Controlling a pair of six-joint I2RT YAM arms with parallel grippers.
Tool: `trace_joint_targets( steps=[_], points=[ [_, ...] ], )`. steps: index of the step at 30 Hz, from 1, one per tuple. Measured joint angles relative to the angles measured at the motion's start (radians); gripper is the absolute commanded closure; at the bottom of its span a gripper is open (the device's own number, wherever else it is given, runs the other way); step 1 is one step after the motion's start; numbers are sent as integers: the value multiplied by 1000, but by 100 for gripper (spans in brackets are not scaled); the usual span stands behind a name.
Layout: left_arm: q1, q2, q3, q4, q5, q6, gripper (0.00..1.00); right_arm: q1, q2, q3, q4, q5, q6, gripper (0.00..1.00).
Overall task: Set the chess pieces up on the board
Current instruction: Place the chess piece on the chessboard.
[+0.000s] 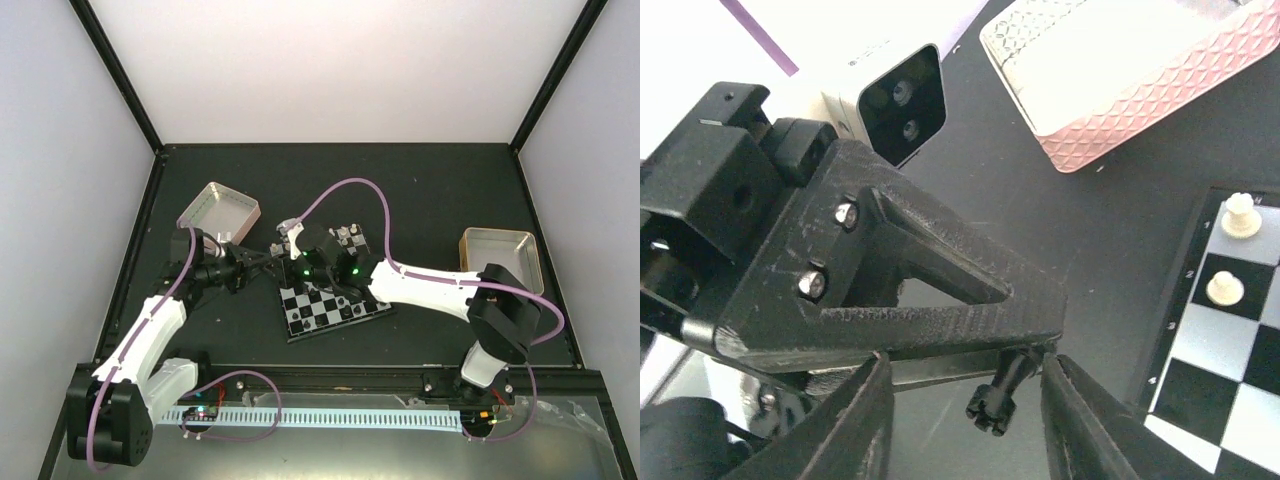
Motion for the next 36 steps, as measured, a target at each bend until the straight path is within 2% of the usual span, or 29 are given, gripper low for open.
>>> trace_joint_targets(
  steps=[7,20,30,33,36],
  points=[
    [0,0,-16,14,1,-13,83,3,24,15,-43,42,6,77],
    [0,-2,-35,24,0,-32,85,6,33,27,-67,46,13,75],
    [0,-5,-39,25,-4,-44,85,14,38,28,-66,37,30,98],
    [0,-7,-45,31,-4,-48,80,14,38,28,-68,37,37,99],
    [0,-18,-50,32,-5,-51,64,14,38,29,-71,36,37,99]
  ],
)
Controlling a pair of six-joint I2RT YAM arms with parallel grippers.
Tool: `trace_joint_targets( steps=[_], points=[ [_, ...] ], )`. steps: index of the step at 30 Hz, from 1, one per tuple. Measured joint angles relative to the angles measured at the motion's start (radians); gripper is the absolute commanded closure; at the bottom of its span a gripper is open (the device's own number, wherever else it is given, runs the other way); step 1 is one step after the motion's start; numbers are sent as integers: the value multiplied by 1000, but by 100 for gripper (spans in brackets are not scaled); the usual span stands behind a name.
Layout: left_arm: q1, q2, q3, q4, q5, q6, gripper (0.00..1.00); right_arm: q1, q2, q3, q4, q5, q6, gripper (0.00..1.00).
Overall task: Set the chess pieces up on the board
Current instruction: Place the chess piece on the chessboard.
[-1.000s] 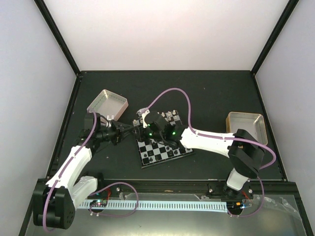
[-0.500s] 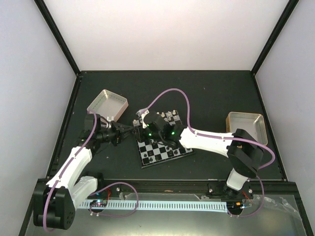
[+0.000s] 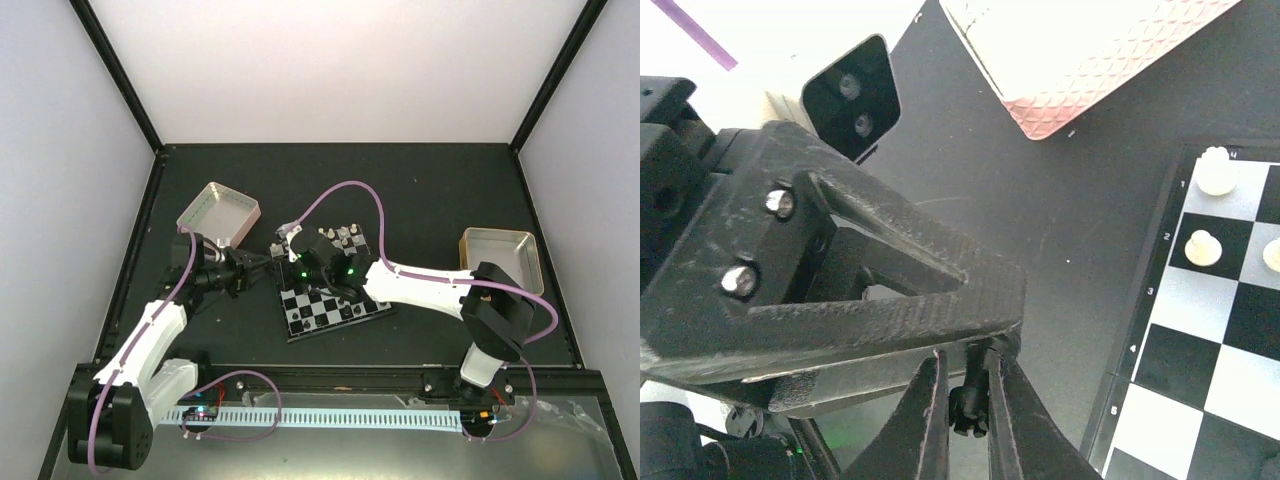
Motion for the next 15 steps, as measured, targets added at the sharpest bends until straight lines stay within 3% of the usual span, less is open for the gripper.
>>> trace_joint_targets(
  steps=[5,15],
  points=[
    [0,-26,5,-40,-32,63,47,0,0,32,-68,2,3,99],
    [0,-93,80,-252,-298,438,41,2,-2,84,-399,6,-71,99]
  ],
)
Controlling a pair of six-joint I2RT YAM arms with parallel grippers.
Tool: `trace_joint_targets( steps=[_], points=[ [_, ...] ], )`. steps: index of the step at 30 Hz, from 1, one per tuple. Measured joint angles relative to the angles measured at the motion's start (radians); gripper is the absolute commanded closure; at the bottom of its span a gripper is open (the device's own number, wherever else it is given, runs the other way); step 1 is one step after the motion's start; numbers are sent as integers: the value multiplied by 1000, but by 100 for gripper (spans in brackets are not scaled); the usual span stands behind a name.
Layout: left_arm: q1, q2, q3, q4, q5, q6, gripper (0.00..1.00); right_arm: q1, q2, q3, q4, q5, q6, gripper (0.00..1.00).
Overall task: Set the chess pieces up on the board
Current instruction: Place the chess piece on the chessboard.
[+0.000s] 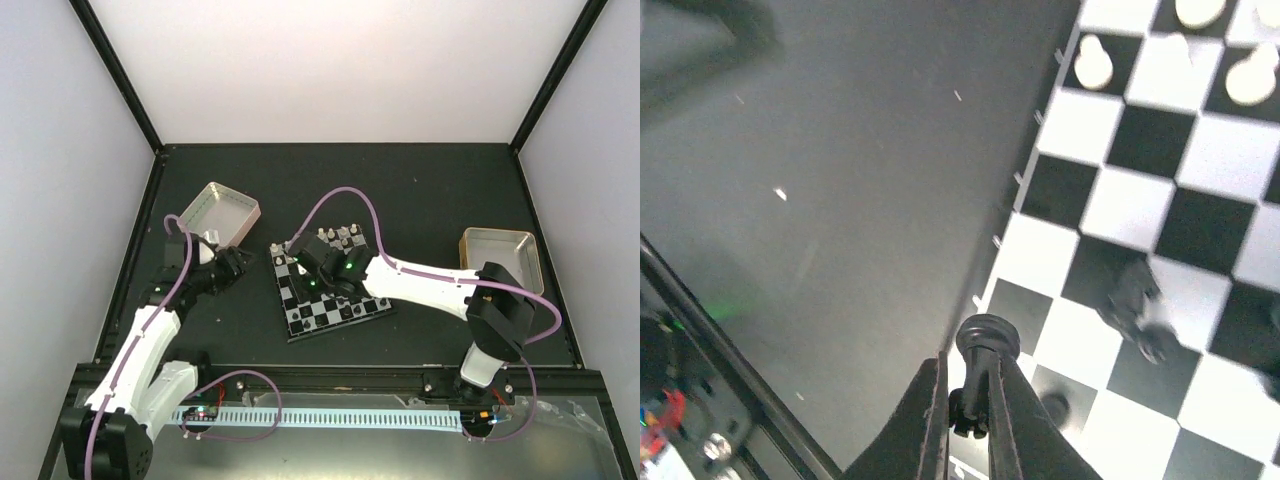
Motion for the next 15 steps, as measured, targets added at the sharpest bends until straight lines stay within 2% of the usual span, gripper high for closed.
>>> trace_joint_targets(
  steps=[5,9,15],
  points=[
    [0,-53,68,-80,-135,197,39,21,3,17,-161,10,-51,99],
    [0,-118,92,-89,-201,317,37,63,47,93,-261,17,-83,99],
    [0,-170,84,-80,-256,394,37,144,179,230,-361,30,-110,99]
  ],
)
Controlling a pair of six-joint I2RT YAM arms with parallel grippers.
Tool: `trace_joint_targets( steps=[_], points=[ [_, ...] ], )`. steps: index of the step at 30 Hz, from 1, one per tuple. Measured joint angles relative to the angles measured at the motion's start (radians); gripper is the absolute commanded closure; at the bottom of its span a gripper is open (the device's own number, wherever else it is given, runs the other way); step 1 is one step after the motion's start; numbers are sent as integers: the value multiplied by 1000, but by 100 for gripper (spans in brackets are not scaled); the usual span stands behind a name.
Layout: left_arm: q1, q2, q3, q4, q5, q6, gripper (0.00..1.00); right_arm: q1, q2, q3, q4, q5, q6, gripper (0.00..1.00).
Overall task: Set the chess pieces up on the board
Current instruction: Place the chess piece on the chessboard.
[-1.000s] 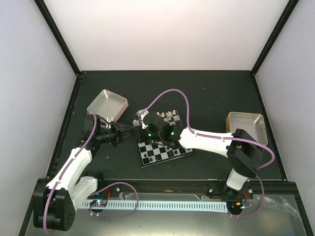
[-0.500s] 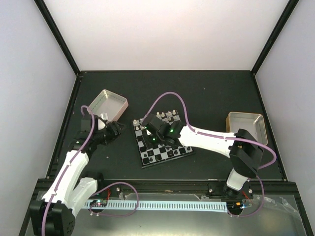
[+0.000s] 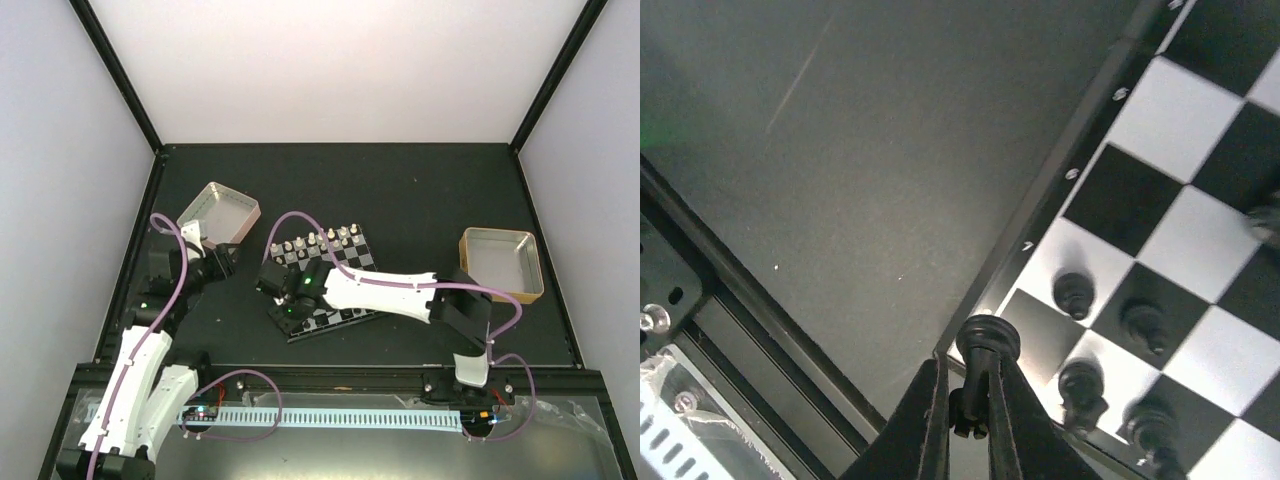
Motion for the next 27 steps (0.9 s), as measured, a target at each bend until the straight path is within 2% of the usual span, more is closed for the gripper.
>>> trace_joint_targets(
  steps=[10,20,27],
  points=[
    [0,-19,-3,-10,-142,11,37,39,98,58,-104,51,5,98],
    [0,-18,-3,-14,-189,6,36,39,138,63,-126,56,5,97],
    [0,-18,-3,-14,-192,6,35,39,145,63,-126,56,5,88]
  ],
)
